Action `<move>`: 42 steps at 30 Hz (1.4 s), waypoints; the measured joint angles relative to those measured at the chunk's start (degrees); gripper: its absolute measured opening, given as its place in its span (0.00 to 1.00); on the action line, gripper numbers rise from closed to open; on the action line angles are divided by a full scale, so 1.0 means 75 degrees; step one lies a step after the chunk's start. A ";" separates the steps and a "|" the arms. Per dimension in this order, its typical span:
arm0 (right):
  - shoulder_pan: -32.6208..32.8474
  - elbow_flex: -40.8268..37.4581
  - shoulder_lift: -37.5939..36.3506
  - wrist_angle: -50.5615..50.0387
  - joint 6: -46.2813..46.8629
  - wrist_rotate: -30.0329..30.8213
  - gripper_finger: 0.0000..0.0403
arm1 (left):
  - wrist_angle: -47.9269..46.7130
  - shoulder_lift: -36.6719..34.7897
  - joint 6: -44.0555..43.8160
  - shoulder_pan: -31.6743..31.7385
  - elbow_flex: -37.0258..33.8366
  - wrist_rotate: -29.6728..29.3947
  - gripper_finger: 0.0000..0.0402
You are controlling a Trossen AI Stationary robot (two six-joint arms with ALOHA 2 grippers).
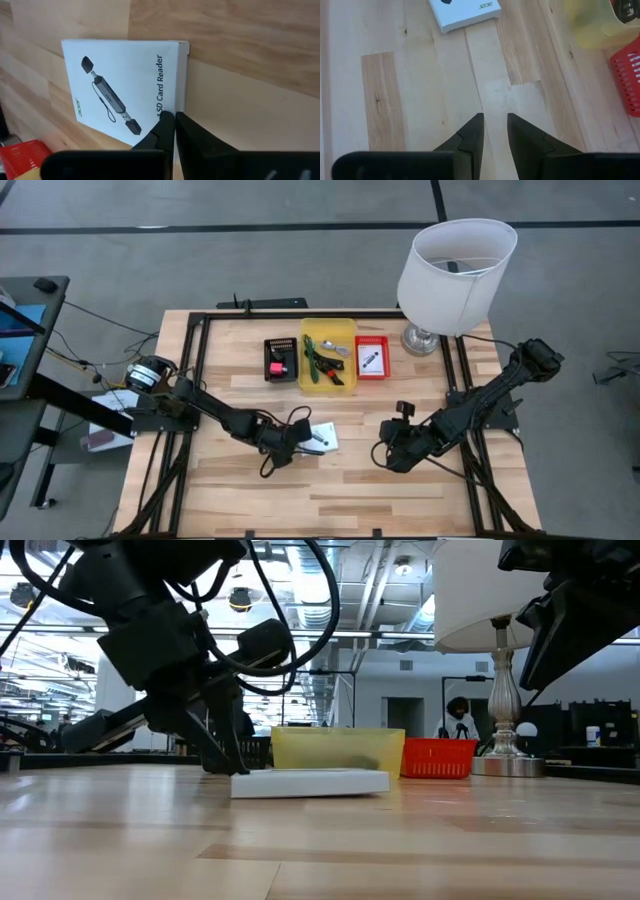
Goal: Pick and place items into bin
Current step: Put the white card reader box into the red bin
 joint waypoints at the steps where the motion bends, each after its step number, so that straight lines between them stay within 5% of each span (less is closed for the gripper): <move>1: 0.0000 0.0000 0.0000 0.0000 0.0000 -0.0003 0.20 | -0.0049 0.0000 0.0000 -0.0018 0.0034 -0.0112 0.00; 23: 0.0000 0.0000 0.0000 0.0006 -0.0058 -0.0006 0.20 | -0.0384 -0.1081 -0.0085 -0.0069 0.0229 -0.0595 0.00; 32: 0.0000 0.0000 0.0000 0.0033 -0.0058 -0.0006 0.20 | 0.0376 -0.1081 0.0057 -0.0069 0.0237 -0.0596 0.00; 42: 0.0000 0.0000 0.0000 0.0035 -0.0059 -0.0018 0.20 | 0.0410 -0.1084 -0.0450 -0.0066 0.0240 -0.0581 0.22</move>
